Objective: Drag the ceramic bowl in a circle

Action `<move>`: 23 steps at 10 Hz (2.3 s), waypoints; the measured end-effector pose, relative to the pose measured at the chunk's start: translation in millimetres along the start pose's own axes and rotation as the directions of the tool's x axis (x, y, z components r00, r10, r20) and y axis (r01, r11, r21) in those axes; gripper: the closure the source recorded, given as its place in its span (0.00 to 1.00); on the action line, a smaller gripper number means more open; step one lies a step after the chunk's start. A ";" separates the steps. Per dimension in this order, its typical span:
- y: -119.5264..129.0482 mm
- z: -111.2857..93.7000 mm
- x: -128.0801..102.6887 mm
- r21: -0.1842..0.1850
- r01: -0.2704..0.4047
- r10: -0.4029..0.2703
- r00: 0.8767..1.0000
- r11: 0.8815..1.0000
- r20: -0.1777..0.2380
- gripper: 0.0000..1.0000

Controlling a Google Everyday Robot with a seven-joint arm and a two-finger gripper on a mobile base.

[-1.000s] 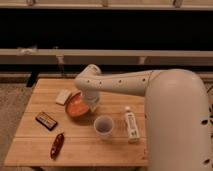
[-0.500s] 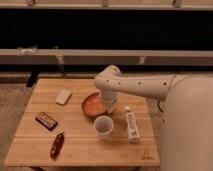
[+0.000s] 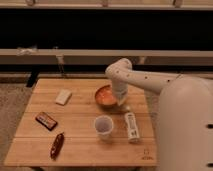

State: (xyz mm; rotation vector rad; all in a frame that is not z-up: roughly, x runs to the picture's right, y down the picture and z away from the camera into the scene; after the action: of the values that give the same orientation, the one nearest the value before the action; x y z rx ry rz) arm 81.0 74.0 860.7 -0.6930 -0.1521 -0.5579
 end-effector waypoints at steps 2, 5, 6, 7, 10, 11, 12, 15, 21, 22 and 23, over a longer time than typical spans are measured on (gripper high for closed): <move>-31.5 -6.4 -9.4 0.019 0.014 -0.014 1.000 1.000 -0.003 1.00; -80.8 -14.6 -40.0 0.045 0.076 -0.076 0.997 0.996 -0.003 1.00; -93.9 -16.5 -53.3 0.051 0.108 -0.108 0.994 0.993 -0.002 1.00; -100.6 -18.0 -69.2 0.056 0.148 -0.149 0.989 0.987 0.001 1.00; -92.8 -26.0 -112.9 0.077 0.251 -0.253 0.968 0.965 0.010 1.00; -82.8 -28.3 -127.1 0.080 0.282 -0.284 0.958 0.956 0.023 1.00; -69.8 -30.1 -134.3 0.079 0.298 -0.301 0.953 0.951 0.039 1.00; -21.2 -30.6 -126.2 0.055 0.295 -0.299 0.950 0.954 0.087 1.00; 25.0 -17.0 -60.7 -0.035 0.185 -0.181 0.979 0.982 0.094 1.00; 19.3 -13.5 -43.1 -0.047 0.149 -0.145 0.986 0.988 0.086 1.00; 14.3 -11.2 -26.8 -0.054 0.119 -0.115 0.991 0.991 0.074 1.00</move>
State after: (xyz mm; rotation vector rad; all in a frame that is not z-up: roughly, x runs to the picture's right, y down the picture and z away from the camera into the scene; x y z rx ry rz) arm 65.5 87.5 835.7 -0.7643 -0.2443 -0.6528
